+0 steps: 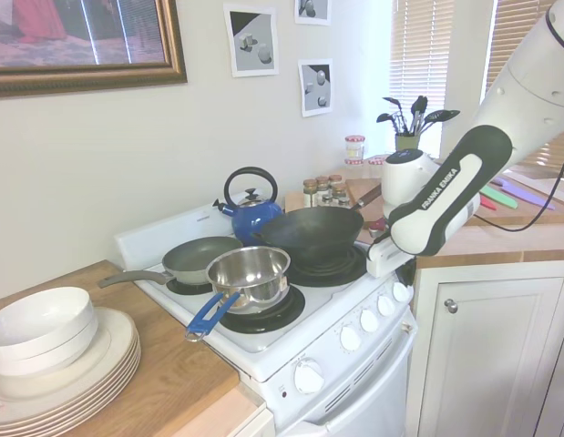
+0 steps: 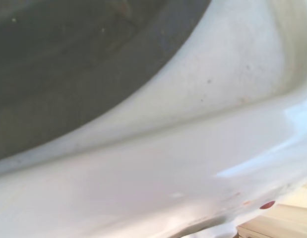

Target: Turn on the stove on the bottom right

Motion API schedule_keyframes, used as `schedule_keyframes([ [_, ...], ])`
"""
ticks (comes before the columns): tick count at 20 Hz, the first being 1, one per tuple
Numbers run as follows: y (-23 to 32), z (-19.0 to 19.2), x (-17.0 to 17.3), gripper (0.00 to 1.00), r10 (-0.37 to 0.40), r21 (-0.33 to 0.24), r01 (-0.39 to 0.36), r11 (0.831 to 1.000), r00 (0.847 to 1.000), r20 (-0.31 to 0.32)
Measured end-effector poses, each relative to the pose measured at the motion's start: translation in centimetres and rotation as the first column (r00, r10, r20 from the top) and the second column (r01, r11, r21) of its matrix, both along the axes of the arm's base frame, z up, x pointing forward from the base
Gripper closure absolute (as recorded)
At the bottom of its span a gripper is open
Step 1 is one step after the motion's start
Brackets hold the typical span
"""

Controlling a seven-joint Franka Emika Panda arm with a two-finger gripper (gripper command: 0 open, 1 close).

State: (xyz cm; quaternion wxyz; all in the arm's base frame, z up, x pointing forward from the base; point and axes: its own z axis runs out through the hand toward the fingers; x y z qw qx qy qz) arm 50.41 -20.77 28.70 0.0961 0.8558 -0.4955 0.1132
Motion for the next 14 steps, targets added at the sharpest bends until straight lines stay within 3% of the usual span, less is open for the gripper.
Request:
schedule_keyframes([
  [6, 1.0, 0.4, 0.2, 1.00, 0.015, 0.001, -0.015, 1.000, 1.000, 0.002],
  [14, 3.3, -1.2, 0.3, 1.00, 0.007, 0.050, -0.006, 0.999, 1.000, -0.008],
])
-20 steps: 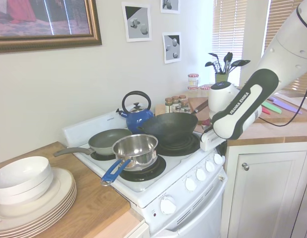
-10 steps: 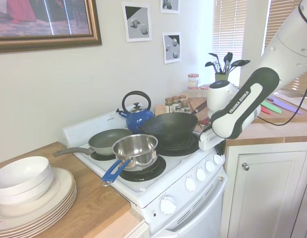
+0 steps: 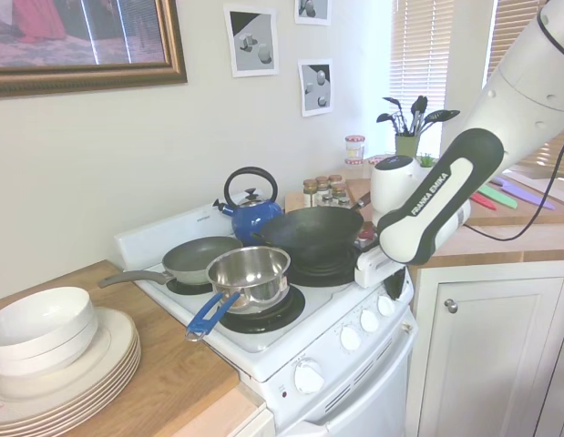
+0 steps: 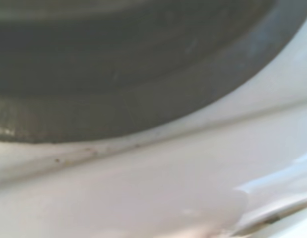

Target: Turn on the stove on the bottom right

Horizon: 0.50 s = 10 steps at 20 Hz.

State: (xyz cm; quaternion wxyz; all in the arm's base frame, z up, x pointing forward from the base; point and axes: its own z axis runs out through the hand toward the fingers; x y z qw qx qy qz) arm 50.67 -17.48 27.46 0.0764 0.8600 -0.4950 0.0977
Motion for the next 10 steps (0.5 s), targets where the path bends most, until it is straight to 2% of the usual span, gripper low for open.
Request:
schedule_keyframes([
  [6, -1.3, 0.0, -0.3, 1.00, -0.035, 0.034, 0.034, 0.999, 0.999, 0.015],
  [10, -1.9, -1.3, -0.8, 1.00, -0.042, 0.048, 0.042, 0.998, 0.999, -0.008],
])
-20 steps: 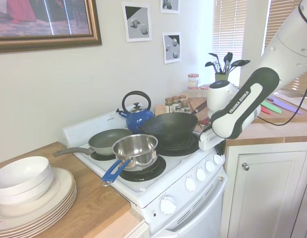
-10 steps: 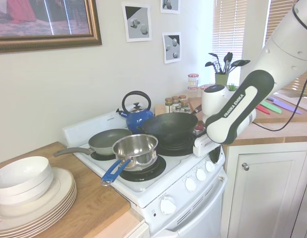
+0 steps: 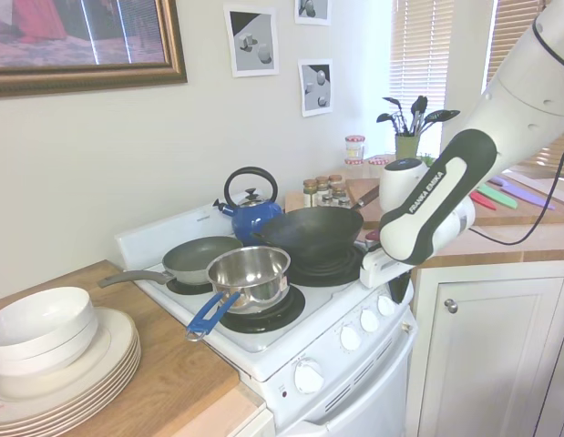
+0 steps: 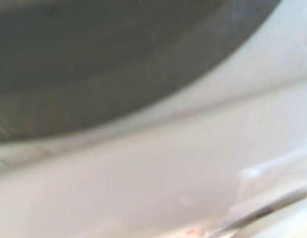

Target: Turn on the stove on the bottom right

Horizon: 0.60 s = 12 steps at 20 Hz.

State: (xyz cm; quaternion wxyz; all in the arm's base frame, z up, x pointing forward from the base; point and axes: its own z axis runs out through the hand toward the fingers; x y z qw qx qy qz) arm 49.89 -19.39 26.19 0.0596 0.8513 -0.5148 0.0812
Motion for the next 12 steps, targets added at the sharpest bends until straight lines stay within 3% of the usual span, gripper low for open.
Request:
schedule_keyframes([
  [12, -0.68, -1.20, -0.56, 1.00, 0.001, -0.007, -0.001, 1.000, 1.000, 0.003],
])
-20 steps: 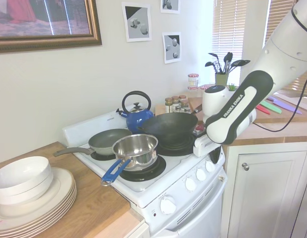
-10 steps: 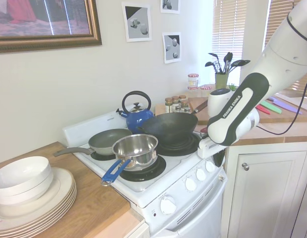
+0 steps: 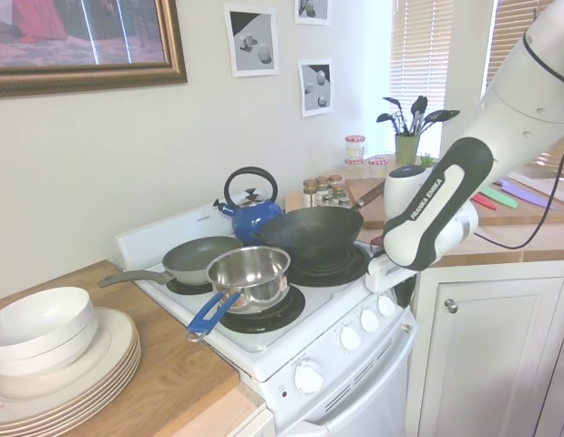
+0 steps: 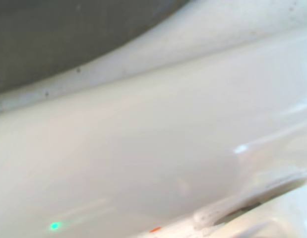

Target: Turn on the stove on the bottom right

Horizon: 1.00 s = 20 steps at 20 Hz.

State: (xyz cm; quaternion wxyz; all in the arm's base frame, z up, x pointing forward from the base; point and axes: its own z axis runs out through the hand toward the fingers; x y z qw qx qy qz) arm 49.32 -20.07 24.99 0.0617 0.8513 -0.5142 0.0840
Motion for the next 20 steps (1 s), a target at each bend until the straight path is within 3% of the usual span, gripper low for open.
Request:
schedule_keyframes([
  [5, 2.2, 0.2, -0.4, 1.00, 0.058, -0.010, -0.058, 0.998, 0.998, 0.014],
  [13, 5.0, 4.8, -3.1, 1.00, 0.106, -0.021, -0.105, 0.994, 0.991, 0.083],
  [14, 5.7, 5.1, -3.6, 0.00, 0.120, -0.011, -0.119, 0.993, 0.989, 0.089],
  [20, 8.8, 6.7, -5.1, 0.00, 0.153, 0.039, -0.158, 0.987, 0.982, 0.111],
])
